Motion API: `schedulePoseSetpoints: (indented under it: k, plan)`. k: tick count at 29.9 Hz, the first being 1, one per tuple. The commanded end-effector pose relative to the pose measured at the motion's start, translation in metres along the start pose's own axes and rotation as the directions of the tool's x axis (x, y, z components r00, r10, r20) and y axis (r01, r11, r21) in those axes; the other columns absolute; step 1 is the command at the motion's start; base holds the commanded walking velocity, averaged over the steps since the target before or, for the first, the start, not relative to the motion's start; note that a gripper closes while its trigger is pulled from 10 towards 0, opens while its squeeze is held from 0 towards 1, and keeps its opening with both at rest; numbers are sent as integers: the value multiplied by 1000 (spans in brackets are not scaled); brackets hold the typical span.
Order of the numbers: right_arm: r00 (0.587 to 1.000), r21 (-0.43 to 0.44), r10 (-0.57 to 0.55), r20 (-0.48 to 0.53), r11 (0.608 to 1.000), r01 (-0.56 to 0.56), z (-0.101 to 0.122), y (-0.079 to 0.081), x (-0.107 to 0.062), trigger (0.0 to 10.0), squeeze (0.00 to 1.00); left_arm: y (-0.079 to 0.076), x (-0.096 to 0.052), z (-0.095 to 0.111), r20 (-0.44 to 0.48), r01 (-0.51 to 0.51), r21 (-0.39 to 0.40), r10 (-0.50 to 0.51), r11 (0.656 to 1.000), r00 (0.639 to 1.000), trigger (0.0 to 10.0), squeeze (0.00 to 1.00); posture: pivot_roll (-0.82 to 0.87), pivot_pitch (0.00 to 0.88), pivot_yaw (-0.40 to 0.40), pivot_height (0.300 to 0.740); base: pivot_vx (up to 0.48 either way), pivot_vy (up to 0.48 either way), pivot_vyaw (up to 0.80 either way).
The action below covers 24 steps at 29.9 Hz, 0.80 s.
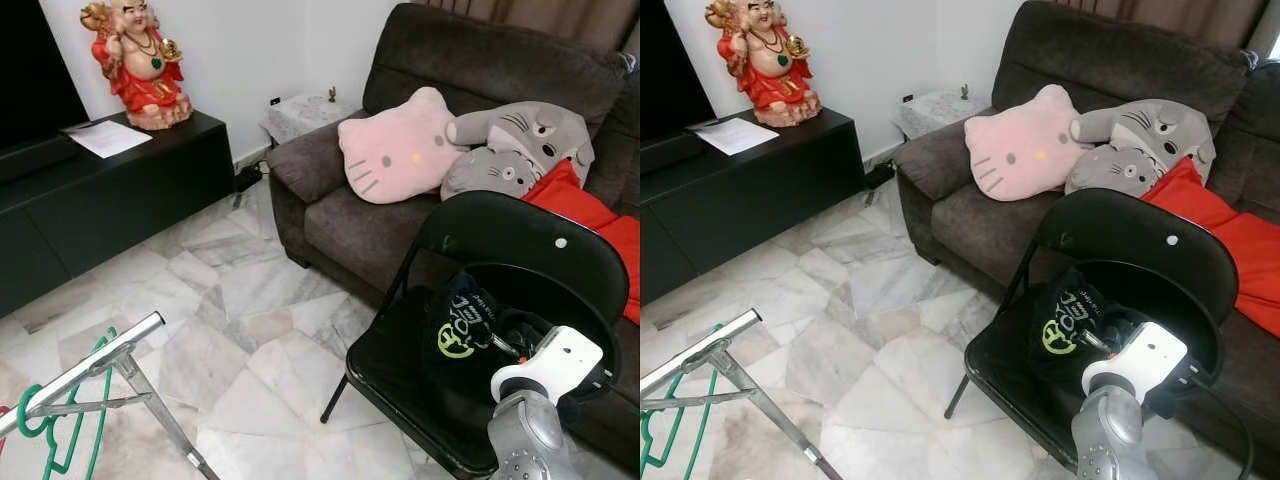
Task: Hang hanger
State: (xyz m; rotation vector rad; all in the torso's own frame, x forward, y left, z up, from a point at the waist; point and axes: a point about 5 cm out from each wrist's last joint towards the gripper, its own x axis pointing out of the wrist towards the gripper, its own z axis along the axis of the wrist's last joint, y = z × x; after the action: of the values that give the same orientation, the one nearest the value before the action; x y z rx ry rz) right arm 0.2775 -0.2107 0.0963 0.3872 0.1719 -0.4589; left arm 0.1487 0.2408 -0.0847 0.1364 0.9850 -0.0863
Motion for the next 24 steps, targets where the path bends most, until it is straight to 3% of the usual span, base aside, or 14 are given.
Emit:
schedulePoseSetpoints:
  k: [1, 2, 4, 7, 8, 12, 17, 21, 22, 24]
  plan:
    - [996, -35, 2, 84, 999, 1, 16, -1, 0, 0, 0, -1, -1, -7, -33, 7, 5, -7, 1000, 999, 10000, 0, -39, 33, -2, 740, 0, 0, 0]
    - [996, -35, 2, 84, 999, 1, 16, -1, 0, 0, 0, -1, -1, -7, -33, 7, 5, -7, 1000, 999, 10000, 0, -39, 33, -2, 740, 0, 0, 0]
    - [980, 4, -3, 199, 1000, 2, 37, -1, 0, 118, 0, -1, -1, -7, -33, 8, 6, -7, 1000, 999, 10000, 0, -43, 28, -1, 740, 0, 0, 0]
    - [973, 34, -27, 229, 999, 19, 44, -3, -1, 0, 0, -1, -1, -7, -35, 9, 7, -9, 1000, 999, 10000, 0, -42, 25, -2, 740, 0, 0, 0]
    - [970, 82, -47, 239, 996, 28, 46, -5, -1, 0, 0, -1, -1, -7, -35, 10, 8, -10, 1000, 999, 10000, 0, -41, 25, -2, 740, 0, 0, 0]
    - [973, 178, -82, 214, 983, 44, 44, -9, -2, 0, 0, -1, -1, -7, -33, 12, 7, -12, 1000, 999, 10000, 0, -43, 27, -2, 740, 0, 0, 0]
    - [975, 182, -85, 206, 982, 48, 39, -8, -6, 0, 0, -1, -1, -7, -33, 15, 7, -15, 1000, 999, 10000, 0, -43, 34, -2, 740, 0, 0, 0]
    - [975, 346, -176, 132, 930, 121, 30, -16, -8, 0, 0, -1, -1, -7, -34, 17, 8, -16, 1000, 999, 10000, 0, -44, 35, -2, 740, 0, 0, 0]
    - [971, 411, -227, 72, 894, 179, 24, -24, -5, 0, 0, -1, -1, -7, -35, 17, 7, -17, 1000, 999, 10000, 0, -45, 36, -3, 740, 0, 0, 0]
    - [967, 442, -251, 43, 873, 207, 21, -28, -4, 0, 0, -1, -1, -7, -35, 17, 8, -17, 1000, 999, 10000, 0, -42, 36, -4, 740, 0, 0, 0]
